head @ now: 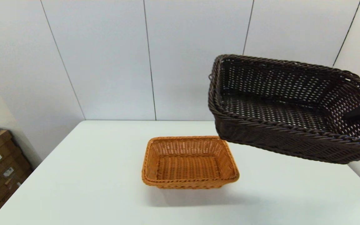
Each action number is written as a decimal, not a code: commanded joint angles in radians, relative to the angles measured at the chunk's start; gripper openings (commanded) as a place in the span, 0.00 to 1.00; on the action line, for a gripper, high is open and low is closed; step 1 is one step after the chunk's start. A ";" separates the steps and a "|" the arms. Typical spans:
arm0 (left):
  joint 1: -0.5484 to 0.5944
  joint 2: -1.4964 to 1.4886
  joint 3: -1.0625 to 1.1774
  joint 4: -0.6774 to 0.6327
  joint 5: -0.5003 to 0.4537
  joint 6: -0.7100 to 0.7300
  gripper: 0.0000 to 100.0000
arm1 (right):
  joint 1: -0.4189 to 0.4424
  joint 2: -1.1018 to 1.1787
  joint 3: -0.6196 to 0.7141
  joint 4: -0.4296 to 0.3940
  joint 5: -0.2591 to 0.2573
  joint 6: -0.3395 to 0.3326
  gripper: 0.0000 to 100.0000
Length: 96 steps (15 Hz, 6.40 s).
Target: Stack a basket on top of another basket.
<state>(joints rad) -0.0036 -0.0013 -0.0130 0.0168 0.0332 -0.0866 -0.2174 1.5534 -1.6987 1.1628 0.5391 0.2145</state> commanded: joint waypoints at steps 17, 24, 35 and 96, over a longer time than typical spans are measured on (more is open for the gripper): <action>0.001 0.001 -0.001 0.000 0.001 -0.001 1.00 | 0.671 0.237 0.152 -0.586 -0.432 0.365 0.00; 0.001 0.001 -0.001 0.000 0.001 -0.001 1.00 | 0.661 0.349 0.148 -0.572 -0.340 0.272 0.00; 0.001 0.001 -0.001 0.000 0.001 -0.001 1.00 | 0.596 0.478 0.087 -0.580 -0.271 0.252 0.00; 0.001 0.001 0.001 0.000 0.001 -0.001 1.00 | 0.283 -0.934 0.551 -0.299 -0.739 -0.121 1.00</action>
<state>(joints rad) -0.0036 -0.0013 -0.0130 0.0168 0.0332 -0.0864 0.0677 0.9877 -1.4394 0.8302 -0.1794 0.1336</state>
